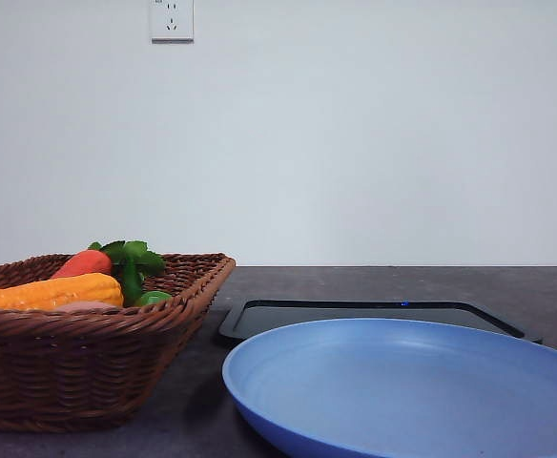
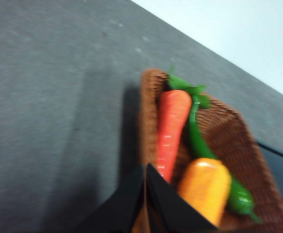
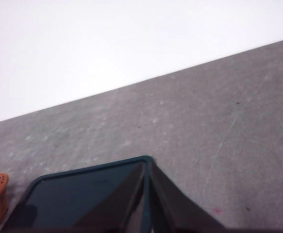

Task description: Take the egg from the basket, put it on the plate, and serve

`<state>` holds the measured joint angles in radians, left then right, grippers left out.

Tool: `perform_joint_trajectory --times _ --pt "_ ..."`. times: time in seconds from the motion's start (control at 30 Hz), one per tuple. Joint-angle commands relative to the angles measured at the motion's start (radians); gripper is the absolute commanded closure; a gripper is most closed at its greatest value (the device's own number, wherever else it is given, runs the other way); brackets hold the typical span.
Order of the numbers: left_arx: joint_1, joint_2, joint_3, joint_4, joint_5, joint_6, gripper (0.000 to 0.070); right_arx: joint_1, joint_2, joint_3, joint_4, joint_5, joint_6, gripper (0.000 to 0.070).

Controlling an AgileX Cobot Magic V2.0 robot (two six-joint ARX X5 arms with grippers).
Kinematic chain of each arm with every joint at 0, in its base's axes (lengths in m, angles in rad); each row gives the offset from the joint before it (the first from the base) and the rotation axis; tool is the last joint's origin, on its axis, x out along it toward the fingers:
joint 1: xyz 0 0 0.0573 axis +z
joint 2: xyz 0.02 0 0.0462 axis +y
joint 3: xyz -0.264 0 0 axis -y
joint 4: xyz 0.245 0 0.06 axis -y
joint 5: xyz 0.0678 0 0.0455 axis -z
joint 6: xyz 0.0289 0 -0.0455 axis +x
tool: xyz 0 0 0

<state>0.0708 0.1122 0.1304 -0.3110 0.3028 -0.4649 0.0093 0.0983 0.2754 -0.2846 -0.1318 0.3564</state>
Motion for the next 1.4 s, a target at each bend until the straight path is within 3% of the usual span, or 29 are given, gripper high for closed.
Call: perform_joint_trajectory --times 0.0,0.13,0.37,0.67,0.83,0.9,1.0,1.1,1.37 --pt "0.001 0.039 0.046 0.016 0.039 -0.008 0.07 0.002 0.042 0.052 -0.023 -0.003 -0.008 0.07" --pt "0.001 0.159 0.12 0.016 0.111 0.011 0.07 0.002 0.161 0.163 -0.096 -0.034 -0.057 0.07" --pt "-0.012 0.4 0.282 -0.003 0.276 0.142 0.07 0.002 0.395 0.308 -0.202 -0.182 -0.117 0.07" --pt "-0.124 0.667 0.522 -0.224 0.326 0.357 0.07 0.002 0.641 0.328 -0.333 -0.377 -0.167 0.07" --pt "-0.21 0.758 0.573 -0.267 0.326 0.402 0.0695 0.019 0.766 0.328 -0.392 -0.446 -0.222 0.068" --pt "-0.24 0.784 0.576 -0.26 0.326 0.404 0.0657 0.042 0.819 0.326 -0.407 -0.442 -0.233 0.0592" --pt "-0.276 0.817 0.576 -0.243 0.325 0.397 0.0525 0.074 0.888 0.322 -0.411 -0.428 -0.232 0.0489" --pt "-0.3 0.84 0.576 -0.234 0.325 0.393 0.0401 0.11 0.956 0.307 -0.387 -0.411 -0.22 0.0485" --pt "-0.315 0.863 0.576 -0.226 0.325 0.393 0.0385 0.193 1.128 0.284 -0.221 -0.411 -0.157 0.0485"
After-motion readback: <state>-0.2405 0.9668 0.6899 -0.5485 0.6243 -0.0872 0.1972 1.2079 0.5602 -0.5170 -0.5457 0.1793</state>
